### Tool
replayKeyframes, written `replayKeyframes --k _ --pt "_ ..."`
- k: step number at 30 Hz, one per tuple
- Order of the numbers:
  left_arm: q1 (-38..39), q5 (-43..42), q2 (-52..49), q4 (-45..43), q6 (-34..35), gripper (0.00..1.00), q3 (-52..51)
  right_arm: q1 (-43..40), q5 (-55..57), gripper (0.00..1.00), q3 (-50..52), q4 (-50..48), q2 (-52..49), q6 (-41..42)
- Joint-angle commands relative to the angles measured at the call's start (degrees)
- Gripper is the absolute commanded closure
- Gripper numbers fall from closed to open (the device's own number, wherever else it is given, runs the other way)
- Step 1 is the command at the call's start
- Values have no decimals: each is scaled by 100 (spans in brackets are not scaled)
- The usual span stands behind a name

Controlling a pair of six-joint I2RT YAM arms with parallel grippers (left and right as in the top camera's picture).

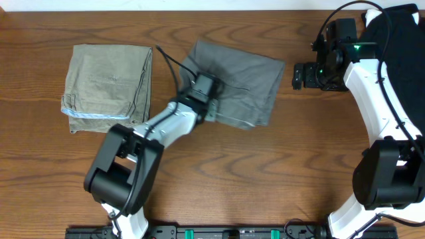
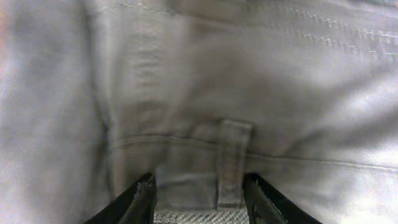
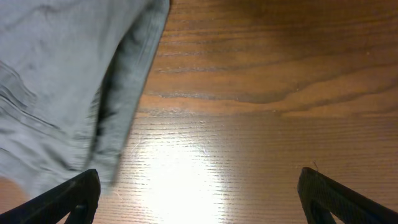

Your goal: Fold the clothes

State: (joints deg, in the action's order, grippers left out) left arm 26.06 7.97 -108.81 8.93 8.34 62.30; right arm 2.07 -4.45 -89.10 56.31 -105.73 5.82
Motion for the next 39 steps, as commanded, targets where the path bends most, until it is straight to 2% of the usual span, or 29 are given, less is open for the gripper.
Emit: replayKeyframes --k 1,3,5,6,9,13,18,21,30,35,39 --pt "-323 560 -116 -627 -817 52 -46 -28 39 1 -2 9 -2 33" --pt "-428 560 -94 -1086 -813 52 -28 -28 39 1 -2 17 -2 33" --pt "-450 560 24 -1108 -754 51 98 -28 42 1 -2 37 -2 31" --pt "-431 560 120 -1012 -632 47 162 -28 42 1 -2 44 -2 31" --pt "-337 557 568 -647 306 41 299 -28 42 1 -2 48 -2 31" --pt "-254 302 962 -417 1805 40 304 -28 39 1 -2 74 -2 31" --pt "-39 -715 778 -476 2664 40 297 -28 39 1 -2 81 -2 33" --pt "229 -1023 529 -669 2761 40 297 -28 37 1 -2 83 -2 33" --pt "728 -992 -520 -1403 2597 40 297 -28 39 1 -2 188 -2 31" --pt "730 -994 -573 -581 2302 40 297 -28 42 1 0 186 -2 28" --pt "726 -938 -256 313 1556 40 299 -28 42 1 0 181 -2 31"
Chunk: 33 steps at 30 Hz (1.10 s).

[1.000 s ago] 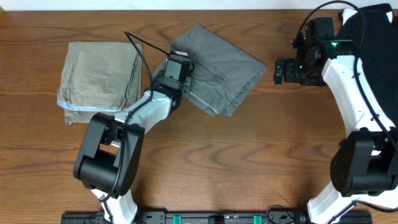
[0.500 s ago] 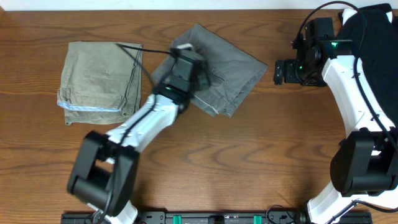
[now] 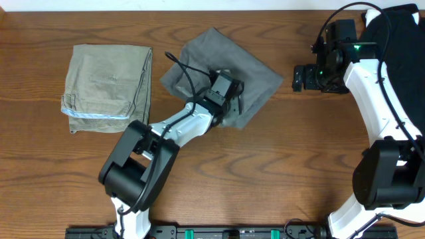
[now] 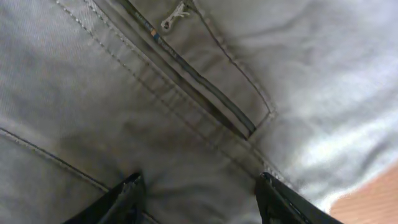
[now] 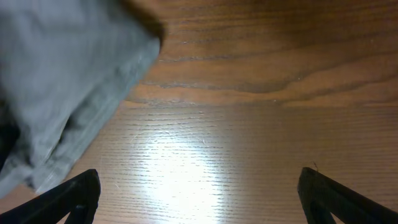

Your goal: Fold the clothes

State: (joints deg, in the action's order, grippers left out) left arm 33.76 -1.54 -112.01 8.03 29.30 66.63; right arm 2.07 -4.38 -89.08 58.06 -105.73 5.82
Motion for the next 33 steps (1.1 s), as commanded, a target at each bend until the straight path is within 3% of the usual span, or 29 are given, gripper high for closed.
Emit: replayKeyframes --k 1,7,14,24,28,33 --pt "-46 157 153 629 -671 40 -133 -28 35 1 -2 7 -2 28" --pt "-46 437 306 1283 -1974 39 -136 -28 35 1 -2 9 -2 31" --pt "-46 916 350 1443 -2221 38 -116 -28 33 1 -2 11 -2 33" --pt "-46 909 1147 1257 -1934 37 -11 -22 -269 1 -2 -42 -2 33" --pt "-39 710 1237 669 -1102 37 -11 -2 -273 1 -2 -98 -2 35" --pt "-7 -48 1023 -437 -608 44 -13 17 -273 1 -2 -105 -2 35"
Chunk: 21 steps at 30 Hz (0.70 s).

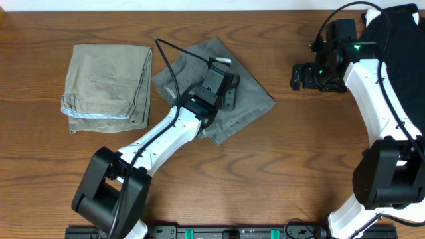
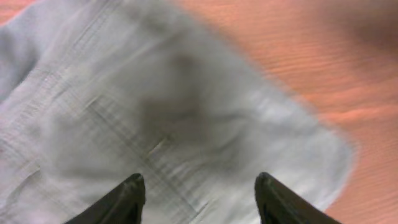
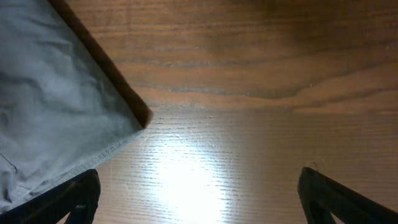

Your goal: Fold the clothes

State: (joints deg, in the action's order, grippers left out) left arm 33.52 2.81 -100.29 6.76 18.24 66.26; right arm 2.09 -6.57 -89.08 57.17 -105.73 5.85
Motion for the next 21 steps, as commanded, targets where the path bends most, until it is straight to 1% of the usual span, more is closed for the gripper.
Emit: replayKeyframes --k 1,4,6,10,13,17,21 --pt "33 -564 -221 -553 584 44 24 17 -52 1 -2 -13 -2 33" --pt "131 -671 -573 -1357 708 47 24 20 -50 1 -2 -13 -2 31" --pt "188 -673 -813 -1742 719 48 24 17 -26 1 -2 -15 -2 31" --pt "332 -675 -1314 -2229 739 48 24 17 177 1 -2 -13 -2 31" --pt "437 -745 -1589 -2201 737 49 24 17 251 1 -2 -13 -2 31" --pt "562 -1147 -1840 -2076 737 49 24 17 251 1 -2 -15 -2 31" --pt "651 -1388 -1878 -1502 741 49 24 17 251 1 -2 -13 -2 31"
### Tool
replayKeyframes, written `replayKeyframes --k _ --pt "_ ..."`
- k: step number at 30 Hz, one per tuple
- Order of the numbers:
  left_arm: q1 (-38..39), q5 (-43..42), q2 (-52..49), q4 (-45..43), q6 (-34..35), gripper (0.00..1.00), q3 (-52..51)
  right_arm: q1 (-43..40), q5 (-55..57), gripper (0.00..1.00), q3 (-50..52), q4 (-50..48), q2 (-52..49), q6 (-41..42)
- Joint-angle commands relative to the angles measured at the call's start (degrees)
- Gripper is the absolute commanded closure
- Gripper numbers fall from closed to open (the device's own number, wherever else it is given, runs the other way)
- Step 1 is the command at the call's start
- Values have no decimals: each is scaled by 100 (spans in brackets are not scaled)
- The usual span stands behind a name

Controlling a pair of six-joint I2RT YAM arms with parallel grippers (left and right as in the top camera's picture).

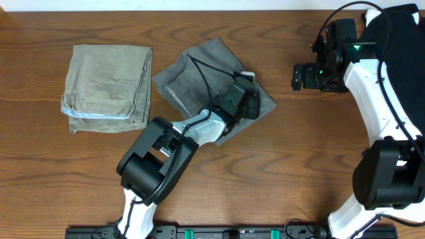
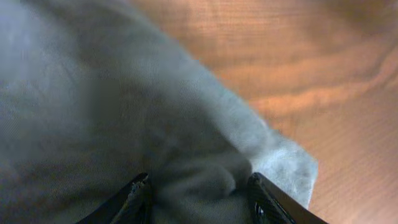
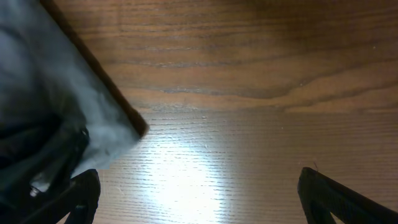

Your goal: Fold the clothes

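Note:
A grey garment (image 1: 192, 76) lies folded as a diamond in the middle of the table. Its right corner also shows in the right wrist view as the grey garment (image 3: 43, 99). My left gripper (image 1: 250, 103) sits on that right corner, low on the cloth. In the left wrist view the left gripper (image 2: 198, 200) is open, with grey fabric (image 2: 124, 112) bunched between the spread fingers (image 2: 140, 196). My right gripper (image 1: 297, 76) hovers open over bare wood to the right of the garment; the right gripper (image 3: 199, 199) has nothing between its jaws.
A folded khaki garment (image 1: 106, 83) lies at the left, close beside the grey one. Something black (image 1: 398, 23) sits at the far right corner behind the right arm. Wooden table (image 1: 279, 166) spreads in front of both garments.
My left gripper has moved from the middle of the grey garment to its right corner. The garment lies much as before. The right arm has not moved.
The grey garment first lay as a wide rectangle with my left gripper pressed on its left part. Then it had turned and shifted left under the gripper. Later it lay as a diamond beside the khaki garment, and now my gripper is on its right corner.

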State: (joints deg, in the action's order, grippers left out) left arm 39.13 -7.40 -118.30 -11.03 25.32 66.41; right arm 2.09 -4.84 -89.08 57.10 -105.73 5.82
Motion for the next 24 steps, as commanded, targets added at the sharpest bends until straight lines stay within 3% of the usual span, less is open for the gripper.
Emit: replayKeyframes --k 1,14,18,20,24 --pt "109 -428 -76 439 35 49 9 17 81 1 -2 -7 -2 31" --pt "181 -1014 28 2238 24 53 11 17 81 1 -2 -4 -2 31" --pt "166 -990 415 2302 -63 53 11 17 79 1 -2 -9 -2 33" --pt "153 -920 754 2323 -184 53 11 17 79 1 -2 -7 -2 33" --pt "109 31 1554 2726 -188 52 11 17 79 1 -2 4 -2 33"
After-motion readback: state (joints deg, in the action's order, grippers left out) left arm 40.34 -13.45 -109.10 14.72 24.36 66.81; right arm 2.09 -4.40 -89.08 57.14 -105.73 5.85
